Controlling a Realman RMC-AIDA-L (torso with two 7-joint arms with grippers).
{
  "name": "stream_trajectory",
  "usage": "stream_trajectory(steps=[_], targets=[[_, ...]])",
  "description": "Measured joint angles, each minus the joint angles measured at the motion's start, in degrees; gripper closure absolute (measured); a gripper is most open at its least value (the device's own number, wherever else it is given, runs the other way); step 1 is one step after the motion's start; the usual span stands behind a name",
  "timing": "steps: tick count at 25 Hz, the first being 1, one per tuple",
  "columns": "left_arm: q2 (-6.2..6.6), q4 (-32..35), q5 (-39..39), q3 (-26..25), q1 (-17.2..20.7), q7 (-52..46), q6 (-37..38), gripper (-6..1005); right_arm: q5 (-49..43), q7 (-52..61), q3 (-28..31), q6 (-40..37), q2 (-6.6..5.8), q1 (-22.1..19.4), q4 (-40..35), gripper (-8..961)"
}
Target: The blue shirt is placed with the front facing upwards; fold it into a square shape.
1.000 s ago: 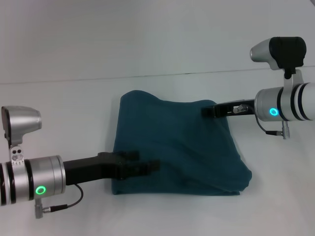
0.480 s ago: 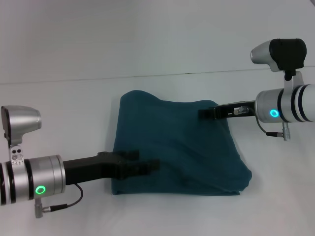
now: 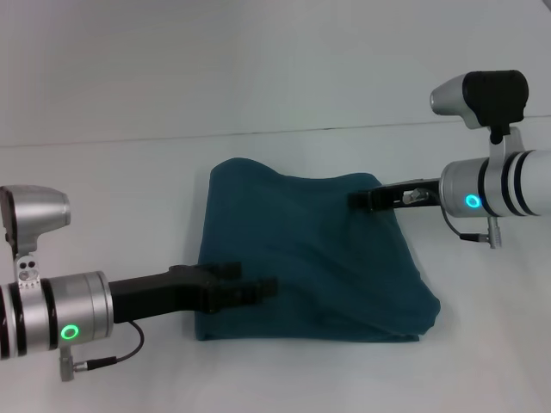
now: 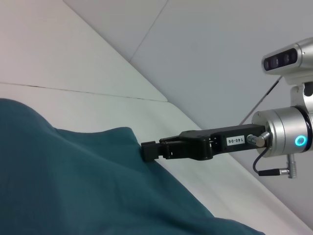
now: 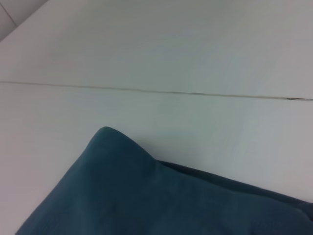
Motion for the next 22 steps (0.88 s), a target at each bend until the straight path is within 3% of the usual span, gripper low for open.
stream_trajectory(steps=[7,12,22], targets=[[0.08,0.0,0.0,0.0,0.0,0.0,-0.4,62,0.4,0.0,-0.2,0.1,0.23,-0.2,-0.8,899],[0.09,-0.1,0.0,0.0,0.0,0.0,-0.7,62,0.3,-0.1,-0.2,0.9,0.18,-0.2,-1.7,944],[0.09,0.0,0.0,0.0,-0.1,-0.1,-0.7,63,-0.2,-0.1,-1.8,1.5,-0.37,2.0,-2.3,897]])
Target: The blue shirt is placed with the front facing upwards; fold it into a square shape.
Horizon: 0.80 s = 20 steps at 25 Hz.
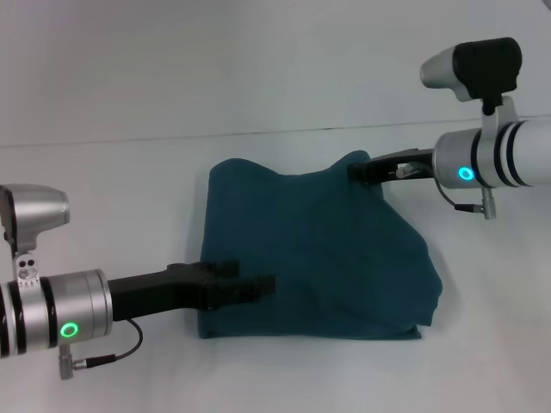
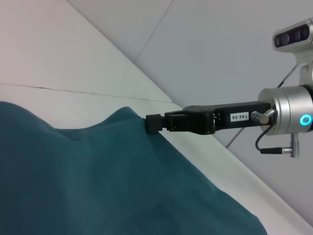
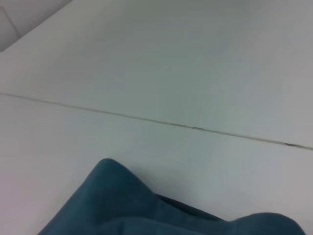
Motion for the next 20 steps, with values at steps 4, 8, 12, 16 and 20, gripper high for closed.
stream_trajectory(steps=[4,8,12,16,20], targets=[[0.0,0.0,0.0,0.0,0.0,-0.1,0.0,63,0.0,0.1,-1.5,0.5,0.11,0.5,0.0,878],[-0.07,0.0,-0.1,-0.1,0.0,-0.2,0.1,62,0.0,0.5,-2.6,1.3,0.12,0.3,0.5,860],[-0.09,0.0,-0.1,-0.1,0.1,-0.5,0.1,62,0.0,0.7,-2.5,1.4,-0.22,-0.5,0.6,841],[-0.09,0.0,-0.1,-0.1,0.0,-0.5,0.1,62,0.1,1.1,-1.9,2.6,-0.6,-1.5,0.0,786],[-0.11,0.0,-0.1,-0.2,0.0,-0.5,0.1,63,0.9,1.3,-0.8,2.8,-0.87,-2.9,-2.1,622]])
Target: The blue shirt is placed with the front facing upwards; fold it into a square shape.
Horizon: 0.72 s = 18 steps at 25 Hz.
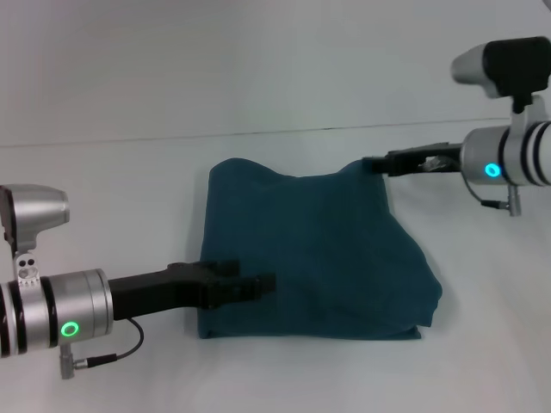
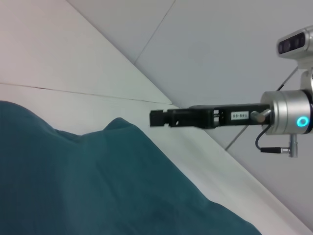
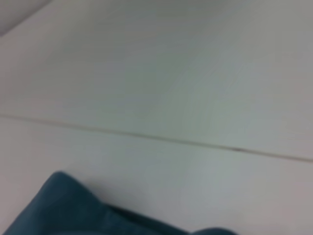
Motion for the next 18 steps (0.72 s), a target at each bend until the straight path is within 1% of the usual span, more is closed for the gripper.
stream_trajectory(steps=[5,9,11,14,18], targets=[[-0.06,0.0,0.0,-0.7,0.0,0.0,0.0,63,2.9,-0.8,0.4,-4.0,0.37,-2.4,-4.7,364],[-0.07,0.0,0.0,-1.3,0.0,0.1,-0.1,63,4.2,-2.9,0.1,-6.7,0.89,-2.9,-5.2,354],[-0.09,-0.1,0.0,-1.3,0.0,0.1,-0.1,63,4.1,-4.0,-0.1,-6.6,1.46,-2.9,-4.7,349],[-0.15,-0.1,0.0,-1.3,0.0,0.1,-0.1,63,3.8,-6.2,-0.2,-5.6,2.0,-2.3,-3.3,407],[-0.15,-0.1,0.0,-1.3,0.0,0.2,-0.1,62,3.7,-8.5,-0.5,-2.3,2.07,-0.7,1.2,485]])
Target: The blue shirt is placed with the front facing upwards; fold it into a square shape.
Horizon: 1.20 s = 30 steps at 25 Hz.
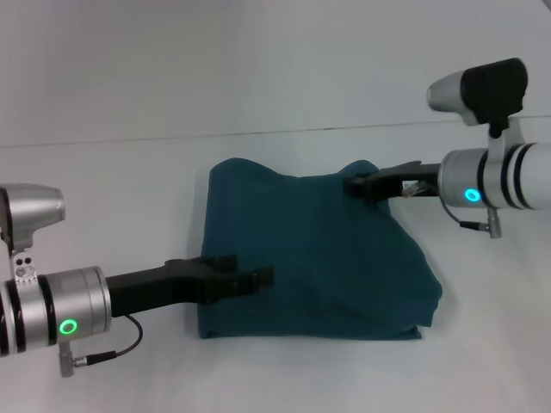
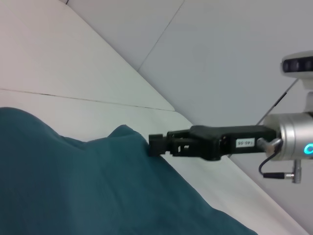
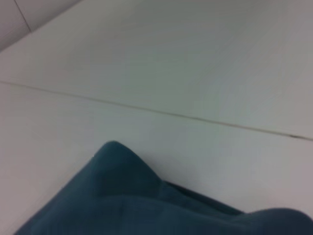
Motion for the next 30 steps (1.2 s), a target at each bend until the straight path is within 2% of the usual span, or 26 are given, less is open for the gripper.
stream_trajectory(steps=[4,12,20,26,30], targets=[[0.02,0.0,0.0,0.0,0.0,-0.1,0.0,62,0.0,-1.1,-0.6,1.4,0.0,0.7,2.3,562],[0.14,0.1,0.0,0.0,0.0,-0.2,0.0,62,0.0,-0.7,-3.5,1.4,0.0,1.0,4.3,952],[0.26,0.1,0.0,0.0,0.1,-0.1,0.0,62,0.3,-0.9,-3.7,1.7,0.01,0.9,3.5,951],[0.25,0.1,0.0,0.0,0.2,-0.1,0.0,63,0.6,-0.2,-3.7,-1.3,0.27,0.3,-3.2,951],[0.16,0.1,0.0,0.0,0.3,-0.1,0.0,63,0.8,0.8,-4.1,-3.2,0.26,1.2,-5.1,951]])
